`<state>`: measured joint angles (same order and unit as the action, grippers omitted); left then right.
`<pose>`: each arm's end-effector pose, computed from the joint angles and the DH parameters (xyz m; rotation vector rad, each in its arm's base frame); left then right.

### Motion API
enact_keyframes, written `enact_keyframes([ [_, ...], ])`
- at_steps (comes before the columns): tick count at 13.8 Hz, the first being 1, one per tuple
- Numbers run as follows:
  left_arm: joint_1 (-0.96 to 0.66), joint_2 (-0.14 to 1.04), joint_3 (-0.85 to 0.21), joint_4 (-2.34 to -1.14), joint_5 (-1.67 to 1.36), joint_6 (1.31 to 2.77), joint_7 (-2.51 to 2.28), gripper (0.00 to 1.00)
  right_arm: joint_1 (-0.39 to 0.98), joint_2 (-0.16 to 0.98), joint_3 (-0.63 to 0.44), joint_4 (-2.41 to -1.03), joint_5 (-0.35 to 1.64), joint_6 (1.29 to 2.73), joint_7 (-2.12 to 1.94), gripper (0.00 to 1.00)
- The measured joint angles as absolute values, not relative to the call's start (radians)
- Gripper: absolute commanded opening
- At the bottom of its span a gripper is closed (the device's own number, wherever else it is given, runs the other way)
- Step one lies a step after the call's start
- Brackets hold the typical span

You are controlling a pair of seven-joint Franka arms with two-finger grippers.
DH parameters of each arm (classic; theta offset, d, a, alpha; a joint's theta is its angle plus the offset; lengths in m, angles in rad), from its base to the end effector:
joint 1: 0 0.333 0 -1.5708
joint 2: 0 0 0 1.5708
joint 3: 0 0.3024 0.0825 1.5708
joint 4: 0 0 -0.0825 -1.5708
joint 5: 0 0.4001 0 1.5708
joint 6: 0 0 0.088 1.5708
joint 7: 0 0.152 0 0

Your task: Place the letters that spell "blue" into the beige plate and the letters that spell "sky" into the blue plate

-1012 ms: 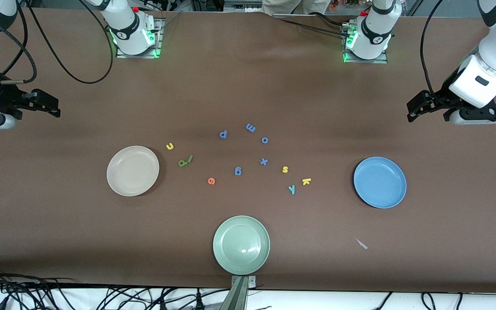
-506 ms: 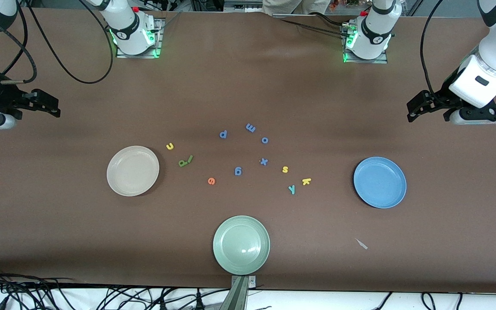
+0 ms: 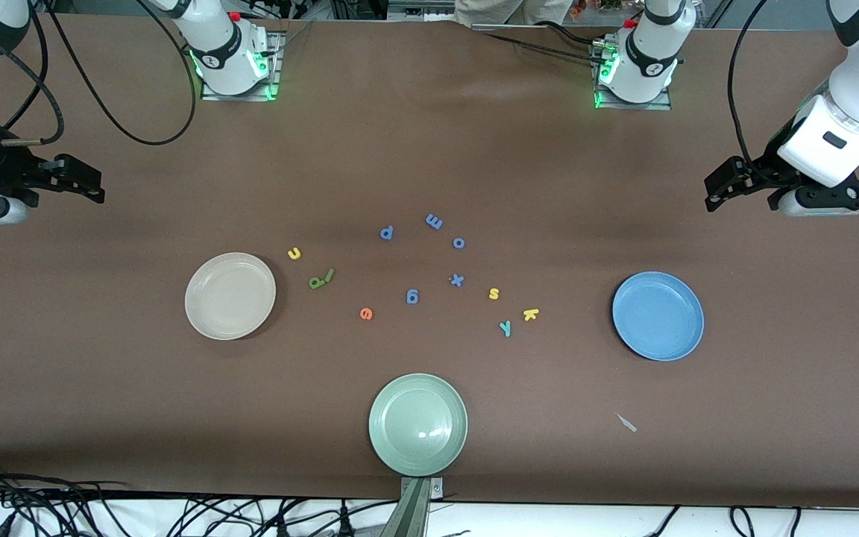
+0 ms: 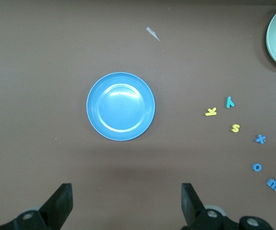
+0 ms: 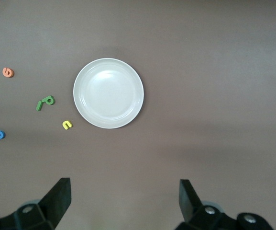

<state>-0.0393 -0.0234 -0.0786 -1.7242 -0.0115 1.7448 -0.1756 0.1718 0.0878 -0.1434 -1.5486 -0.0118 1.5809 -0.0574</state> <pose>0.5732 -0.0698 0.5192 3.1237 0.0928 0.0657 0.5923 0.0178 0.5270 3.1140 0.1347 -0.0857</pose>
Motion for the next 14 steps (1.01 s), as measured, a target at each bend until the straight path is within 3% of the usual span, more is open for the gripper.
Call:
enact_keyframes([
  [10, -0.173, 0.226, -0.096, -1.721, -0.012, 1.709, -0.168, 1.00, 0.176, 0.089, -0.145, -1.545, -0.031, 1.606, -0.058, 1.00],
  [14, -0.273, 0.393, -0.100, -1.603, -0.012, 1.728, -0.064, 1.00, 0.182, 0.107, -0.143, -1.545, -0.054, 1.641, -0.059, 1.00],
])
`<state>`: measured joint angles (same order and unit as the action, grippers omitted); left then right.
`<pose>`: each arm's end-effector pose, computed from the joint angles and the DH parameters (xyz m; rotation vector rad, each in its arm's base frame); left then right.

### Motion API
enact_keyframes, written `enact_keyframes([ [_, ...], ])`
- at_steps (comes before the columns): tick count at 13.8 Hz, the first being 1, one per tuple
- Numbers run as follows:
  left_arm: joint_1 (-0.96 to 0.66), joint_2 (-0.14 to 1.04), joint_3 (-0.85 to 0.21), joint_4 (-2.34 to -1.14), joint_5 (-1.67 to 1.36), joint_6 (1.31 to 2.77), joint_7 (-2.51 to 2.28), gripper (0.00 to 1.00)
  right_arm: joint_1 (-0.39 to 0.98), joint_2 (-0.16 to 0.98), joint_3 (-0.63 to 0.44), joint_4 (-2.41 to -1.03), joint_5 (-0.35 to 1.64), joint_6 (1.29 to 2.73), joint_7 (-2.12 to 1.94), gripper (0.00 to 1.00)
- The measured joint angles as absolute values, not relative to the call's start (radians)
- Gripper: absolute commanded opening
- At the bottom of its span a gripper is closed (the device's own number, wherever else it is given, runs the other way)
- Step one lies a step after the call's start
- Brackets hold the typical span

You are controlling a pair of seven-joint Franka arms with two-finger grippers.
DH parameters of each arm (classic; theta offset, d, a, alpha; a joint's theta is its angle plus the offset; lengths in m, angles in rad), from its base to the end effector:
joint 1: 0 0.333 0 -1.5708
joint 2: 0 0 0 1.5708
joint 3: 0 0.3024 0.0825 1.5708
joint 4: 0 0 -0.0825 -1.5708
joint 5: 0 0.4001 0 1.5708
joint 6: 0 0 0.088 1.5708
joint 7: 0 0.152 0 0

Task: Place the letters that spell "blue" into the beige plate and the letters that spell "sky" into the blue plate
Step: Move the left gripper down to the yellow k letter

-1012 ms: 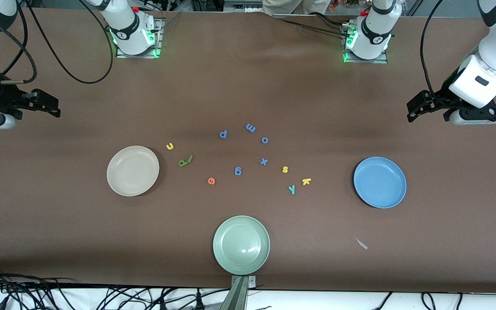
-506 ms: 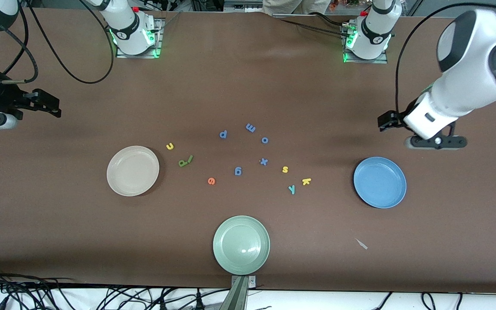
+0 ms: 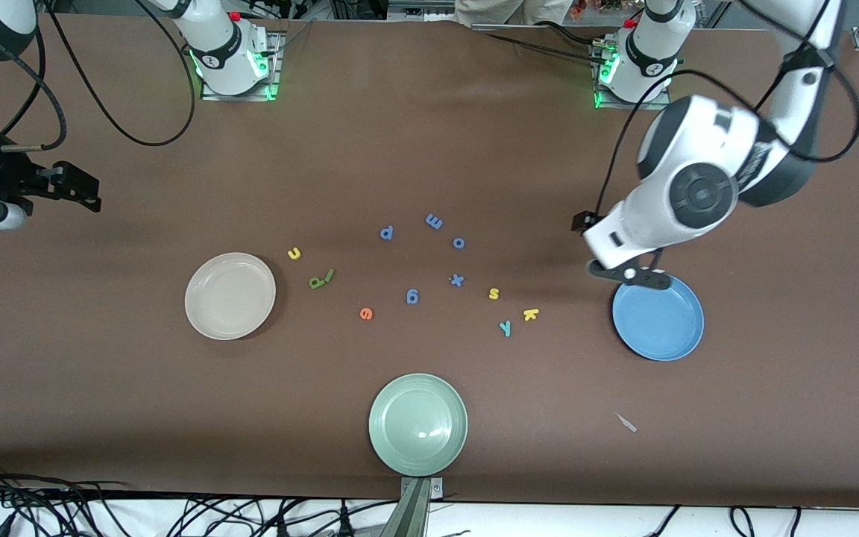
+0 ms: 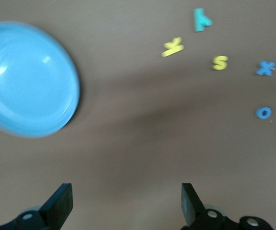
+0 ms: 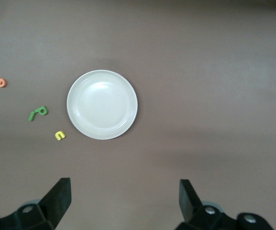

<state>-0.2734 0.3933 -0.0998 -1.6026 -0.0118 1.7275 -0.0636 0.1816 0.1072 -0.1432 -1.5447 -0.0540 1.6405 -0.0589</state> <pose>0.5925 -0.2290 0.3221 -3.0685 0.4696 0.4233 0.6057 0.0188 0.5226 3.0685 0.1567 -0.0169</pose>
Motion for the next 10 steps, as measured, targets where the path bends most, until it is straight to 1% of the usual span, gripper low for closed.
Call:
enact_keyframes([
  [3, -0.282, 0.490, -0.102, -1.512, -0.012, 1.768, 0.185, 1.00, 0.198, 0.121, -0.139, -1.544, -0.059, 1.652, -0.061, 1.00],
  [6, -0.282, 0.557, -0.102, -1.497, -0.012, 1.877, 0.436, 1.00, 0.222, 0.122, -0.134, -1.544, -0.059, 1.651, -0.061, 1.00],
  [10, -0.304, 0.669, -0.105, -1.496, -0.012, 2.049, 0.710, 1.00, 0.215, 0.147, -0.140, -1.544, -0.053, 1.654, -0.060, 1.00],
])
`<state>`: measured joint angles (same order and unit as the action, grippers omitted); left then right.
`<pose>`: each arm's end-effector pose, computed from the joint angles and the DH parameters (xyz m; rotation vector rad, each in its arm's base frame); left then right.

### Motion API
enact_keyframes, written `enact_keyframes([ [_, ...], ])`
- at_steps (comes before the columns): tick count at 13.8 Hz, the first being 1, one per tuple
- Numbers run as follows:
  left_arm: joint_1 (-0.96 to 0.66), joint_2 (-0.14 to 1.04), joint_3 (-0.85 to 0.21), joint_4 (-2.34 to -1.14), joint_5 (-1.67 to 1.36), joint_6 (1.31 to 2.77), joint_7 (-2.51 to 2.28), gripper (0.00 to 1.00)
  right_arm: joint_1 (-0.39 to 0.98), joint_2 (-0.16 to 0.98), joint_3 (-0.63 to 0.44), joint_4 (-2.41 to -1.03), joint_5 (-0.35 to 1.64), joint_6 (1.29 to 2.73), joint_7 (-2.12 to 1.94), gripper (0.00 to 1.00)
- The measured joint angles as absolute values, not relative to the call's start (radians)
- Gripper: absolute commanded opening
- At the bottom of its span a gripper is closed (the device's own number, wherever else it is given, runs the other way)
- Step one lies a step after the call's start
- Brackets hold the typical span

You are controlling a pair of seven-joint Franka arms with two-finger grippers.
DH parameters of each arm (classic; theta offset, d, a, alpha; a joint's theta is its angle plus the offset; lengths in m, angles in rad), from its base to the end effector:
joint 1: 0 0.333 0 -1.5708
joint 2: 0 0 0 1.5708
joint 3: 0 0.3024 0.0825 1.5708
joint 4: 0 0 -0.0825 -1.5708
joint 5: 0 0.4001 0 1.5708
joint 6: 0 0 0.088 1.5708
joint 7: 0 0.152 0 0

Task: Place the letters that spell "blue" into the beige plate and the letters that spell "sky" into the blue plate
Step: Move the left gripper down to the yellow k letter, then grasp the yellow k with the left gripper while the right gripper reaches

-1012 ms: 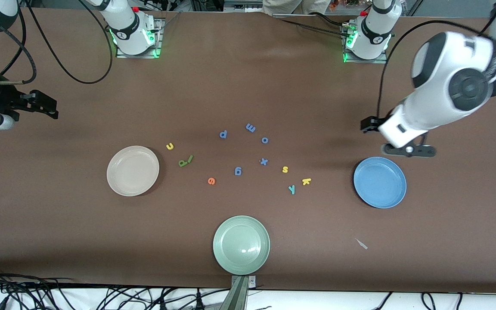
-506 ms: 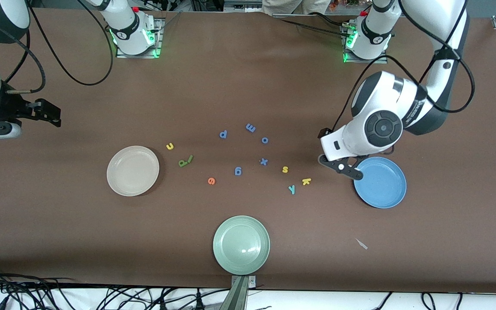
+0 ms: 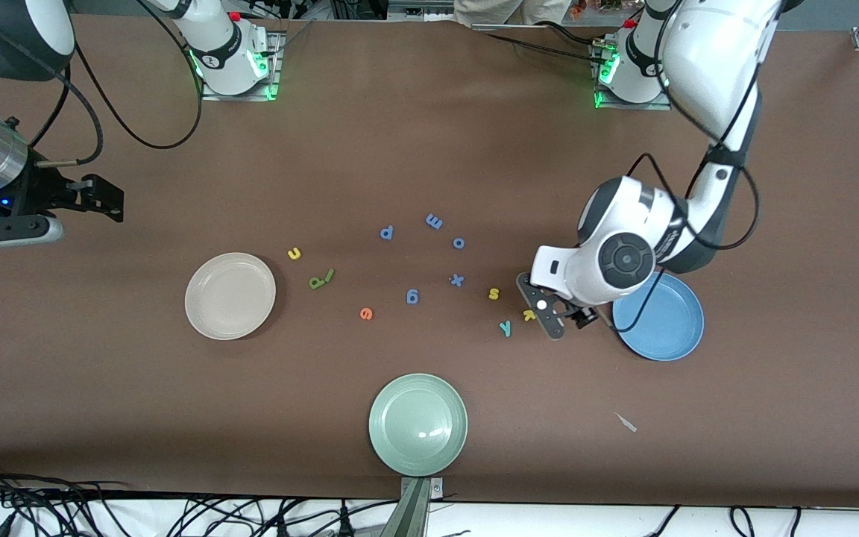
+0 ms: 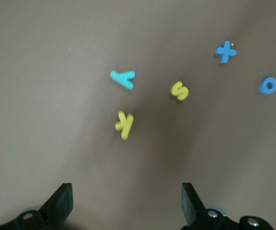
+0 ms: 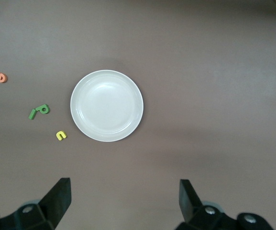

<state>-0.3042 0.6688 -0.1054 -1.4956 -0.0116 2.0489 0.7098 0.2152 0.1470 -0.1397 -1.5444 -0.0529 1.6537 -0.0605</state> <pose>0.6449 -0.2731 0.2048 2.6007 -1.5848 -0.1516 0.6135 0.0431 0.4998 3.0600 0.2183 -0.0548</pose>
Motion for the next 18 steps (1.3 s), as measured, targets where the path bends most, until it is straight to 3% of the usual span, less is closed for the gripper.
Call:
enact_keyframes([
  [5, -0.345, 0.754, -0.107, -1.493, 0.029, 2.162, 0.829, 0.94, 0.250, 0.258, -0.118, -1.544, -0.046, 1.670, -0.061, 1.00],
  [11, -0.344, 0.803, -0.103, -1.494, 0.035, 2.249, 0.911, 0.89, 0.304, 0.410, -0.051, -1.544, 0.032, 1.832, 0.006, 1.00],
  [12, -0.344, 0.811, -0.103, -1.495, 0.035, 2.270, 0.912, 0.84, 0.324, 0.433, -0.048, -1.545, 0.040, 1.853, 0.007, 1.00],
  [14, -0.345, 0.826, -0.103, -1.496, 0.055, 2.292, 0.915, 0.58, 0.374, 0.467, -0.045, -1.551, 0.045, 1.883, 0.031, 1.00],
  [15, -0.345, 0.832, -0.104, -1.496, 0.087, 2.298, 0.915, 0.55, 0.392, 0.474, -0.043, -1.569, 0.045, 1.908, 0.044, 1.00],
  [16, -0.348, 0.834, -0.105, -1.496, 0.107, 2.299, 0.915, 0.43, 0.397, 0.474, -0.036, -1.597, 0.045, 1.929, 0.046, 1.00],
  [17, -0.352, 0.834, -0.105, -1.496, 0.114, 2.299, 0.915, 0.21, 0.396, 0.473, -0.023, -1.626, 0.045, 1.944, 0.046, 1.00],
  [18, -0.356, 0.834, -0.105, -1.496, 0.115, 2.300, 0.915, 0.07, 0.394, 0.471, -0.010, -1.652, 0.045, 1.961, 0.046, 1.00],
])
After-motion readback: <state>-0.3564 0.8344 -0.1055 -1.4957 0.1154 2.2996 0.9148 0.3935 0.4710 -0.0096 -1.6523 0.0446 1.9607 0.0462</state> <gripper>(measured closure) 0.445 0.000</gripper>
